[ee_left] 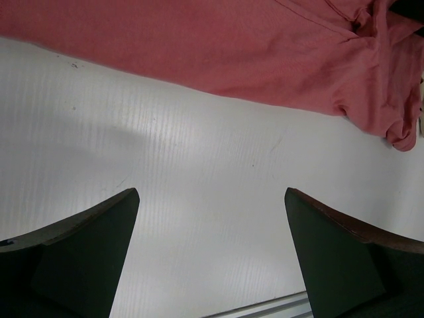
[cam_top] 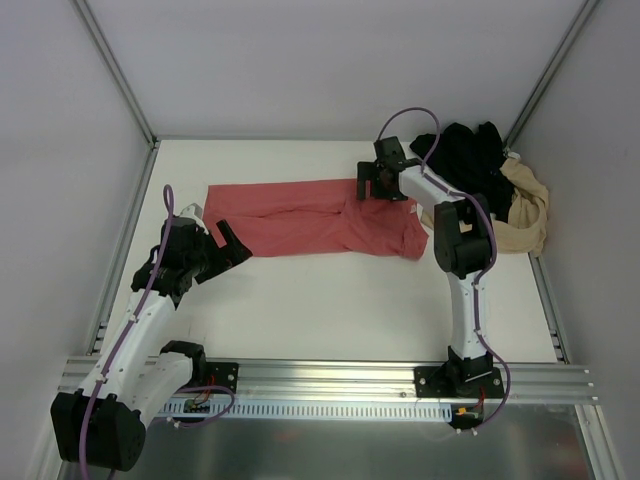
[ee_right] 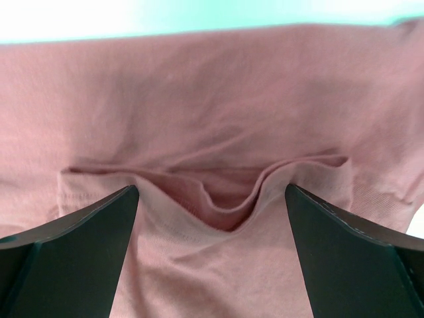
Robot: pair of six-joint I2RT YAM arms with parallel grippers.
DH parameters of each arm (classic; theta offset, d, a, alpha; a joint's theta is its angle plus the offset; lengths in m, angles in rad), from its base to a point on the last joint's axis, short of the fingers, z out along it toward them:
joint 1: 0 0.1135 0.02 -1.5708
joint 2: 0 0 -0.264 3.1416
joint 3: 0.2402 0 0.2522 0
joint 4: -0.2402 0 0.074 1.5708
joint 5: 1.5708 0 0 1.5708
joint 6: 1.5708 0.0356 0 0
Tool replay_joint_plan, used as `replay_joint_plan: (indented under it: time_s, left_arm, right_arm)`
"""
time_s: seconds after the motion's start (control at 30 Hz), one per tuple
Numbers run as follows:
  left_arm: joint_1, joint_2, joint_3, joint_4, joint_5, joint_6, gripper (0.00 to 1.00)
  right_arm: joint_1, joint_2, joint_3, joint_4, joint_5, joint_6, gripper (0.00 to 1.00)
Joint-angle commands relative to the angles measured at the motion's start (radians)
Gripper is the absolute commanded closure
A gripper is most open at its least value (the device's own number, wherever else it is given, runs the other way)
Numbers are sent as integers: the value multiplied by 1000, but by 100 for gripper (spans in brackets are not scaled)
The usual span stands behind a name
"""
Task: Fold and stack the t-shirts
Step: Fold the other side of the tshirt into a rectangle
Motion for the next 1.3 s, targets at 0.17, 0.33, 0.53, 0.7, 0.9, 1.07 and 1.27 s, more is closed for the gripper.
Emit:
replay_joint_plan:
  time_s: [0.17, 0.33, 0.53, 0.7, 0.9, 1.07, 1.27]
  left_arm:
    - [-10, -9, 2, 8, -43, 14, 5]
    - [-10, -37, -19, 22, -67, 0, 4]
    - [-9, 35, 31, 82, -165, -14, 3]
    - [-1, 225, 192, 117, -329, 43, 2]
    - [45, 524, 471, 97, -362, 121, 6]
    - [97, 731, 606, 7, -359, 173, 9]
    - [170, 877, 700, -81, -181, 140, 12]
  right_arm:
    - [-9, -145, -117, 190, 89, -17, 1]
    - [-9, -374, -292, 232, 86, -14, 1]
    - [8, -586, -432, 154, 8, 9, 1]
    - [17, -714, -533, 119, -31, 52, 0]
    - [37, -888, -683, 100, -66, 75, 1]
    - [42, -1035, -815, 91, -66, 63, 1]
    - [40, -1071, -846, 60, -52, 32, 1]
